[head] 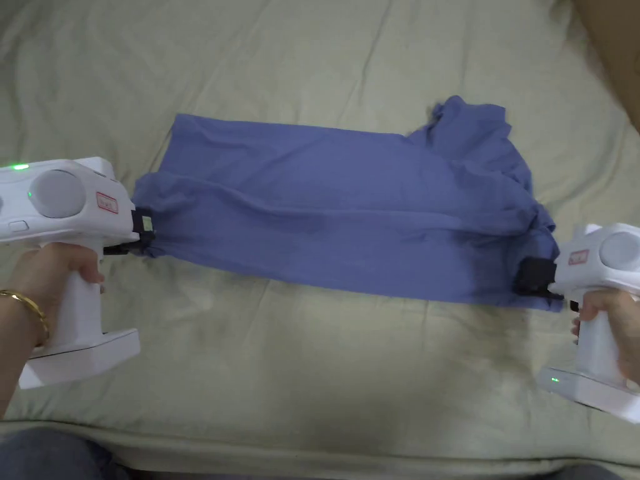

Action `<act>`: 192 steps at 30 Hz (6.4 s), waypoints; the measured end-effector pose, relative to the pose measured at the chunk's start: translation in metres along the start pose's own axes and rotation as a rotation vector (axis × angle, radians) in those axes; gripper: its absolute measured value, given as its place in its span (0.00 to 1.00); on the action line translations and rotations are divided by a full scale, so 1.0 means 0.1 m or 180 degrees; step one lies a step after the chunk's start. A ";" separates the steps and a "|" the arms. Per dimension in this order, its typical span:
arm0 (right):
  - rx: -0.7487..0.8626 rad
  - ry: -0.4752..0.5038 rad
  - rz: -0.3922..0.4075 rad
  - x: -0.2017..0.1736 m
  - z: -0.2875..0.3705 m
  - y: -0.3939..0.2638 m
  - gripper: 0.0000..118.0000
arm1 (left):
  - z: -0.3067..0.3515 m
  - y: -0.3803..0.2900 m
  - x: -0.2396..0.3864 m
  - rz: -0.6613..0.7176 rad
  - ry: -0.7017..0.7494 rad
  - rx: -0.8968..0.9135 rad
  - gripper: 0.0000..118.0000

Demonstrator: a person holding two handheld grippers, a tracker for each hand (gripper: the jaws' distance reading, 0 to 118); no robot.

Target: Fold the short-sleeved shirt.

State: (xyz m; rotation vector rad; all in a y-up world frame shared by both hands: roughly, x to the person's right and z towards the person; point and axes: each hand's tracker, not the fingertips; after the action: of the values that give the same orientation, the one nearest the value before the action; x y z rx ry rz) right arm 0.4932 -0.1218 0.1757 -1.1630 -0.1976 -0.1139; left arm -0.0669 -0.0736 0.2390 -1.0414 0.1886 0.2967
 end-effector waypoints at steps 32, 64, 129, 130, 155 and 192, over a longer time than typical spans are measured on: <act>0.0712 0.0336 0.0296 0.53 1.58 -1.07 0.85 | 0.94 -1.03 -0.53 0.0034 0.0148 0.0453 0.89; 0.2977 0.0721 0.0639 -0.49 2.49 -0.76 0.00 | 1.34 0.08 0.48 -0.0625 -0.0191 0.2011 0.00; 0.0234 0.0349 0.0087 -0.22 -0.19 1.26 0.00 | -0.25 0.92 0.15 -0.0027 -0.0294 0.0475 0.00; 0.0309 0.0405 0.0150 -0.21 -0.07 1.26 0.00 | -0.21 0.91 0.14 -0.0028 -0.0302 0.0486 0.00; 0.0661 0.0712 -0.0096 0.71 1.32 -1.12 0.00 | 0.60 -0.87 -0.55 0.0323 -0.0155 0.0251 0.10; 0.2968 0.0788 0.0421 -0.19 2.66 -1.33 0.00 | 1.93 -1.00 0.32 -0.0676 -0.0111 0.2538 0.00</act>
State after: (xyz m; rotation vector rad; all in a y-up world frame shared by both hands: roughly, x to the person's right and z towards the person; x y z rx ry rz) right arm 0.4243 0.0702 0.3925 -0.2250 0.0544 -0.0364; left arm -0.0010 0.0519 0.4068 -0.2605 0.1428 0.0298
